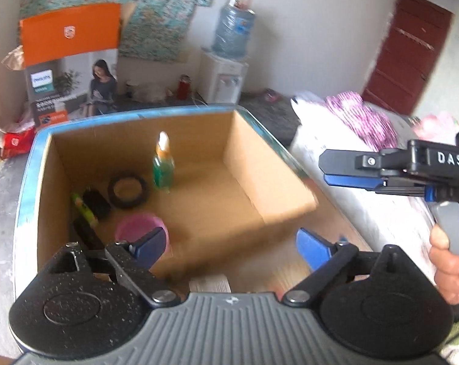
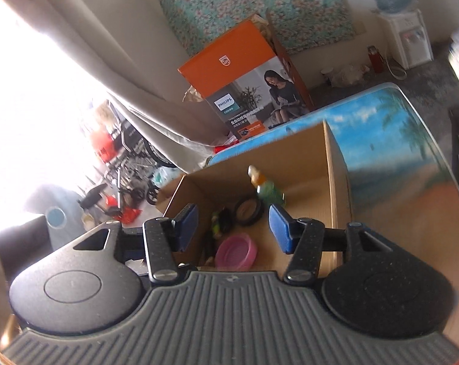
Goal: Organize rigid objects
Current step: 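Reach the right tool toward the gold jar and white charger, then grasp the white charger block with the right tool, then lift the white charger with the right tool and carry it over the box, then release the white charger into the box and withdraw the right tool, then move the open right tool down to the gold-lidded jar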
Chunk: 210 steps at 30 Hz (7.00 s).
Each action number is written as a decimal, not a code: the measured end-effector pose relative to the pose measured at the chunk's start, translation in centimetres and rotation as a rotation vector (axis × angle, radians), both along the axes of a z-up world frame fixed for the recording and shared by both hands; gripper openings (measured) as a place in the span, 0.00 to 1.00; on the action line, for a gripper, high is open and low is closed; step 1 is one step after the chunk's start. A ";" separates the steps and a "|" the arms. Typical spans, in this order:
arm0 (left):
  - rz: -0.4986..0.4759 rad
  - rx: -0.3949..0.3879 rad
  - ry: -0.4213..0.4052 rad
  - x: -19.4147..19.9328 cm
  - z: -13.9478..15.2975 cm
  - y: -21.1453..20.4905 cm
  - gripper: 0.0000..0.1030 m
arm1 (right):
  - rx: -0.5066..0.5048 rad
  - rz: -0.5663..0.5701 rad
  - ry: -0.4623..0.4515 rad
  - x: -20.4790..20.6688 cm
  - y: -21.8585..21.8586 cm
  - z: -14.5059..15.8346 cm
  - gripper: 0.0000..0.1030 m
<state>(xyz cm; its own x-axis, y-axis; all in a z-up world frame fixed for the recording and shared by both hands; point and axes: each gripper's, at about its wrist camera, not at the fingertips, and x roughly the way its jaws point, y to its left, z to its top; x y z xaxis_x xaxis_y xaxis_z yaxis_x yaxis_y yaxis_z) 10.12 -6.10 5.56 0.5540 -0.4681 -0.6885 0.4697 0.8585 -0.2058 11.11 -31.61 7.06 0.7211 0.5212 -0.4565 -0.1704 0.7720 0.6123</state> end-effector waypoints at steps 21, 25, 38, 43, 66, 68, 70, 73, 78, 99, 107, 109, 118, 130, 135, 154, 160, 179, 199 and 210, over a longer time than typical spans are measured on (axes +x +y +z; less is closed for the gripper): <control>-0.073 0.082 0.030 -1.5 -7.4 -1.6 0.88 | 0.159 0.038 0.299 -0.2 7.2 -12.7 0.27; -0.080 0.061 0.066 -0.8 -7.9 -1.8 0.87 | 0.157 0.038 0.311 0.2 7.4 -13.2 0.26; -0.109 0.062 0.067 -0.6 -8.1 -3.0 0.88 | 0.157 0.053 0.318 1.1 6.4 -13.0 0.27; -0.120 0.028 0.086 -0.6 -8.0 -3.0 0.88 | 0.142 0.048 0.326 1.2 6.4 -13.1 0.27; -0.281 0.015 0.053 -3.2 -8.1 -8.6 0.87 | 0.111 -0.081 0.333 -2.9 0.3 -13.6 0.28; -0.273 0.017 0.041 -3.1 -8.0 -8.4 0.87 | 0.116 -0.083 0.332 -3.0 0.3 -13.7 0.28; -0.267 0.014 0.029 -3.1 -7.9 -8.2 0.85 | 0.117 -0.082 0.332 -3.0 0.3 -13.8 0.28; -0.259 0.015 0.017 -3.0 -7.8 -7.9 0.83 | 0.117 -0.081 0.335 -3.0 0.3 -14.0 0.28; -0.250 0.045 -0.015 -3.2 -7.8 -7.9 0.82 | 0.119 -0.084 0.341 -2.9 0.3 -14.1 0.28; -0.198 0.115 -0.044 -2.1 -9.4 -7.1 0.73 | 0.138 -0.095 0.349 -2.4 0.5 -14.0 0.31; -0.187 0.135 0.029 -0.8 -11.2 -7.7 0.54 | 0.157 -0.095 0.368 -1.8 1.0 -14.4 0.34; -0.180 0.150 0.037 -0.6 -11.5 -7.9 0.44 | 0.157 -0.087 0.374 -1.7 1.2 -14.4 0.34; -0.161 0.179 0.031 -0.9 -11.5 -7.7 0.27 | 0.150 -0.077 0.376 -1.5 1.9 -14.5 0.36; -0.143 0.121 -0.043 -2.5 -7.1 -6.1 0.27 | 0.095 -0.055 0.273 -2.8 3.2 -10.2 0.36; -0.108 0.098 -0.151 -2.4 -2.9 -5.7 0.27 | 0.073 -0.022 0.151 -2.5 3.3 -5.6 0.36; 0.034 0.013 0.062 14.8 -1.9 -7.2 0.27 | -0.024 0.106 0.234 17.4 2.1 -2.4 0.35; 0.072 0.023 0.108 18.8 -3.4 -7.9 0.27 | -0.092 0.096 0.239 21.5 2.3 -3.8 0.35; 0.103 0.019 0.050 17.0 -1.5 -7.8 0.59 | -0.055 0.034 0.064 18.1 0.1 -0.2 0.39; -0.032 0.014 -0.093 -3.8 1.5 -0.5 0.98 | -0.242 -0.187 -0.120 -6.6 1.9 2.7 0.99; 0.000 0.017 -0.038 -7.8 -3.0 1.7 1.00 | -0.669 -0.175 -0.085 -9.9 7.1 0.6 0.99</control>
<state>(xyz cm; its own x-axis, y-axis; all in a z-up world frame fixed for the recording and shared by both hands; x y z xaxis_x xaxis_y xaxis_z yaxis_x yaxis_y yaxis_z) 2.36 -4.36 2.53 0.5799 -0.4566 -0.6747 0.4772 0.8616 -0.1730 1.22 -24.55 7.63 0.8164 0.0203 -0.5771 -0.0353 0.9993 -0.0148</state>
